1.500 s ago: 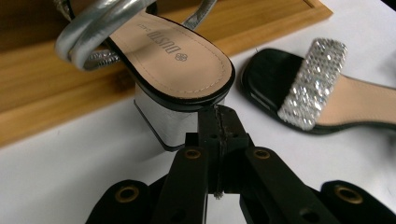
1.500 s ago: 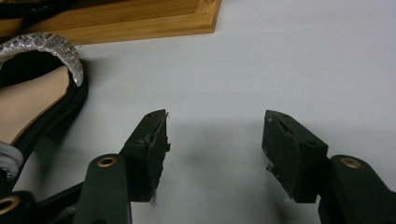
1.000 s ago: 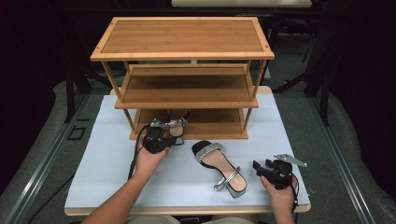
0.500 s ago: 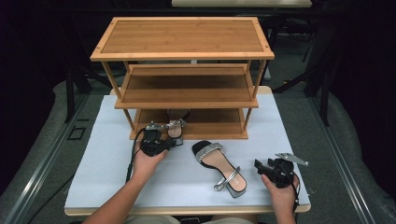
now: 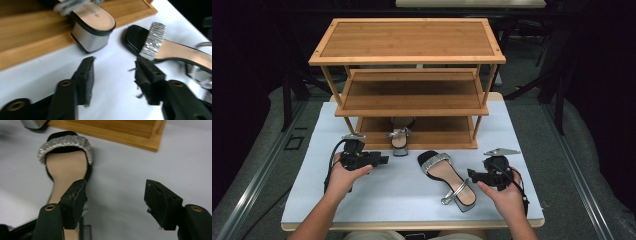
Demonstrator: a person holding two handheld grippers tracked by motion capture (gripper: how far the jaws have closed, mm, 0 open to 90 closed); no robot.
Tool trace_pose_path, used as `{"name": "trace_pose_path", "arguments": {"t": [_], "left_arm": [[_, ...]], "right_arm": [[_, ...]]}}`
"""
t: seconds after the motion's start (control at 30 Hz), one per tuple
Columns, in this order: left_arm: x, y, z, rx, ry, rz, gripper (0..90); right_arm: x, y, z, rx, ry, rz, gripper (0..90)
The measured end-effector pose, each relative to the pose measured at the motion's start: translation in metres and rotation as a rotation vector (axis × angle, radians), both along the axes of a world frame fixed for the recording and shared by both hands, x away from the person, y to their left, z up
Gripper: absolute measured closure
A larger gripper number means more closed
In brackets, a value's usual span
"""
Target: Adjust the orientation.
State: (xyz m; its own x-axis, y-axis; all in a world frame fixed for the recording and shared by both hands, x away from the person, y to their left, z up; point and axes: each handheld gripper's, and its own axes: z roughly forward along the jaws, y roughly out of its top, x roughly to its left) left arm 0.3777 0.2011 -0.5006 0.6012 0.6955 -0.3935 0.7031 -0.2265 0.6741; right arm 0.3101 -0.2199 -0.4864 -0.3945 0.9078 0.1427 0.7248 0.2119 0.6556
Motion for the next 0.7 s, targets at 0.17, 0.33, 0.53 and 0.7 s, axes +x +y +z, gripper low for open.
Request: {"name": "trace_pose_path", "arguments": {"t": [0.17, 0.33, 0.53, 0.7], "left_arm": [[-0.001, -0.003, 0.0, -0.006, 0.023, -0.06, 47.9], [0.0, -0.006, 0.002, 0.006, 0.038, -0.113, 50.0], [0.002, 0.0, 0.004, 0.02, 0.045, -0.1, 48.3], [0.004, 0.008, 0.008, -0.007, 0.038, -0.073, 48.0]], "right_arm": [[0.008, 0.021, 0.015, -0.085, 0.047, -0.01, 31.0], [0.02, 0.042, 0.03, -0.129, 0.075, 0.05, 30.4], [0.033, 0.061, 0.034, -0.128, 0.151, 0.127, 29.7], [0.034, 0.072, 0.034, -0.155, 0.168, 0.147, 29.6]]}}
